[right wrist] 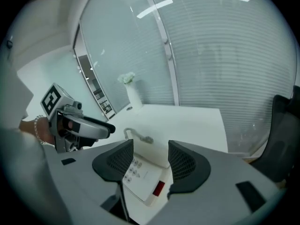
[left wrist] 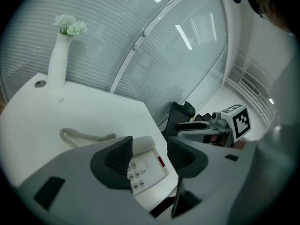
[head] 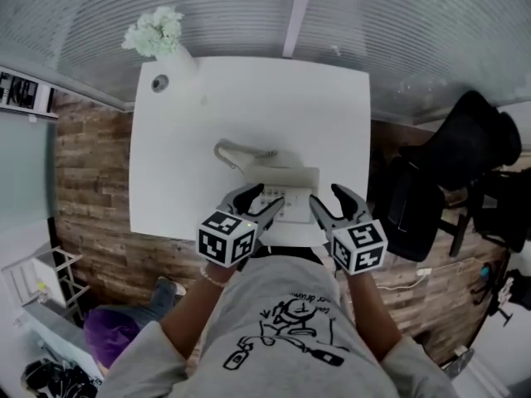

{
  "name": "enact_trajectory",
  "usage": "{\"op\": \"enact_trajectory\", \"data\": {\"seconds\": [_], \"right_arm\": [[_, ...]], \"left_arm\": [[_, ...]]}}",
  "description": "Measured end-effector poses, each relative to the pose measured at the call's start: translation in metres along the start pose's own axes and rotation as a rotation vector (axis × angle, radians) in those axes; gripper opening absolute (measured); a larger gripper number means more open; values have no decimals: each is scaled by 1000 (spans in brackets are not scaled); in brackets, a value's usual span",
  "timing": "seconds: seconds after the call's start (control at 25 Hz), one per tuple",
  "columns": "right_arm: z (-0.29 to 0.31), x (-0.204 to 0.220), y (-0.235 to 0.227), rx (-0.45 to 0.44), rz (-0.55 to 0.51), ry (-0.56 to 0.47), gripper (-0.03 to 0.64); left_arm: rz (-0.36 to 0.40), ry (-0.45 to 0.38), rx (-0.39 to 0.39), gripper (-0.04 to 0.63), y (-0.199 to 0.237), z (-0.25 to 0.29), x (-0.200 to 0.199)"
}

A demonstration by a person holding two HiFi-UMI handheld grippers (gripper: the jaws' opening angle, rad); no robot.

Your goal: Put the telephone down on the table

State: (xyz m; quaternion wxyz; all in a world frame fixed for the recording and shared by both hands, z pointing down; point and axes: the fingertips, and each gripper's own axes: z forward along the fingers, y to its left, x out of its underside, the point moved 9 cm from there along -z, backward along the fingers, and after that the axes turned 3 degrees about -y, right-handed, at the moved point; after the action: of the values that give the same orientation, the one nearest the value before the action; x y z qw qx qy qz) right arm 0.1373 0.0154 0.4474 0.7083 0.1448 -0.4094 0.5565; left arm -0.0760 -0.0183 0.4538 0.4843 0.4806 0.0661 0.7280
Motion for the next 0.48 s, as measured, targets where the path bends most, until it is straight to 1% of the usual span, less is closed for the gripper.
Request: {"op": "enact_trajectory", "data": {"seconds": [0.04,0.12,0.2,0.36,0.48], "right_arm": [[-7,-11,5,-4,-22,-38,242],[-21,-32,16,-12,-62,-110,217],[-36,-51,25,-23,-91,-174,200],[-68,-84,41,-55,-119,-280,151],[-88,-107,51,-78,-143,-350,118]], "left_arm": [[25,-29,20,229,-7,-3,-9],[76,-89,55,200,-20,-11,-27],[123,-153,85,153,-36,-22,-44],[200,-278,127,77,-73,-44,-74],[264,-355,152,27,-96,-60,-91]]}}
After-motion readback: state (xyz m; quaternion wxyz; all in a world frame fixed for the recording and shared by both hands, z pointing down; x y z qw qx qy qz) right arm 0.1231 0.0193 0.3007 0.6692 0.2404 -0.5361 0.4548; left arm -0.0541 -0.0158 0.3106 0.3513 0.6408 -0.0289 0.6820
